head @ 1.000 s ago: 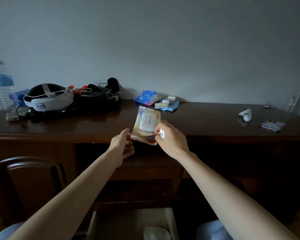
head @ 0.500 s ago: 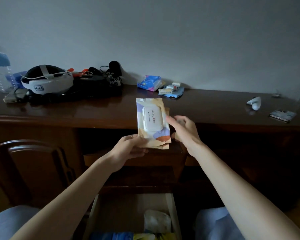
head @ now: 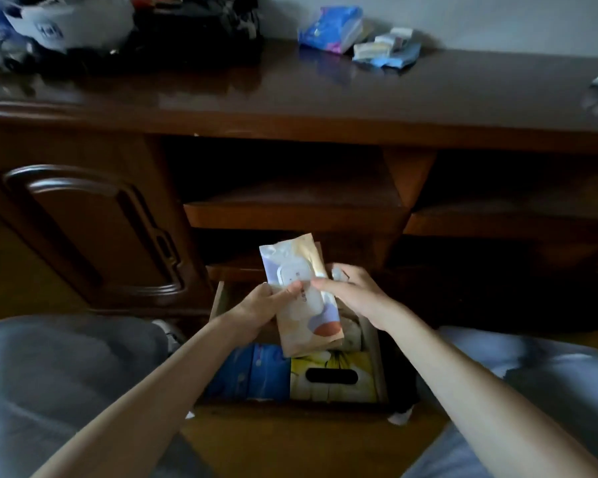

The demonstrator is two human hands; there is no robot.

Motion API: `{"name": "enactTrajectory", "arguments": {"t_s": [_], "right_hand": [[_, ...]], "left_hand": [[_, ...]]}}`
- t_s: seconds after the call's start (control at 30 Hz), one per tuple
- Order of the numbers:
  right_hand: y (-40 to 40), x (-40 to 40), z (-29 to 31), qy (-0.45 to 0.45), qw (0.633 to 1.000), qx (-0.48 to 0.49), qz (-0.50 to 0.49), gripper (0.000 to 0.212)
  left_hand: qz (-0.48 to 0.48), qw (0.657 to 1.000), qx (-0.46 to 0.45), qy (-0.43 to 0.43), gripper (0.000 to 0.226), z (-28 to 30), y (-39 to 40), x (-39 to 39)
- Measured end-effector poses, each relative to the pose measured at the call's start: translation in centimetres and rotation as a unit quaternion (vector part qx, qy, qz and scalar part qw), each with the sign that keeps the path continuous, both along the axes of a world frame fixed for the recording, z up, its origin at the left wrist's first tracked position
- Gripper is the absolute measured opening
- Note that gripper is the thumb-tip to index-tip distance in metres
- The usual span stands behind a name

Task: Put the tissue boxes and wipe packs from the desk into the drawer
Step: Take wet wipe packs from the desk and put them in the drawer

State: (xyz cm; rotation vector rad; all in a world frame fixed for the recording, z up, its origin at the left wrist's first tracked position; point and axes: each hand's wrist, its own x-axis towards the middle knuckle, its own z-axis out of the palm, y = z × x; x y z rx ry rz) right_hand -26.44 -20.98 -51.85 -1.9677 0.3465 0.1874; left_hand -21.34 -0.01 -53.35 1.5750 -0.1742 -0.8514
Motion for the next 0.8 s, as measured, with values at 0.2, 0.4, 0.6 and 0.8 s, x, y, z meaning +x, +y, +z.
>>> {"name": "enactTrajectory", "arguments": {"t_s": [0.2,0.4,0.6,0.8], "right_hand": [[1.6,0.2,-6.9,0.116,0.986,-0.064,0.098,0.052],[0.6,2.2,-10.9,0.165,0.972,-0.106,0.133,0.06],[-2.0,3.9,-16.9,0.191,0.946,-0.242,0.1,0.05],[-1.4,3.7,-20.1,0.204,0.954,-0.205,0.075,0.045]], "left_hand": [[0.033,0.995,0.025,0.087,0.053,-7.7,1.3,-0.5],[0.114,0.985,0.061,0.114,0.05,-10.4,2.6,1.8],[0.205,0.961,0.079,0.167,0.038,-12.6,3.6,2.9],[0.241,0.959,0.069,0.131,0.039,-12.8,3.9,4.8]]}}
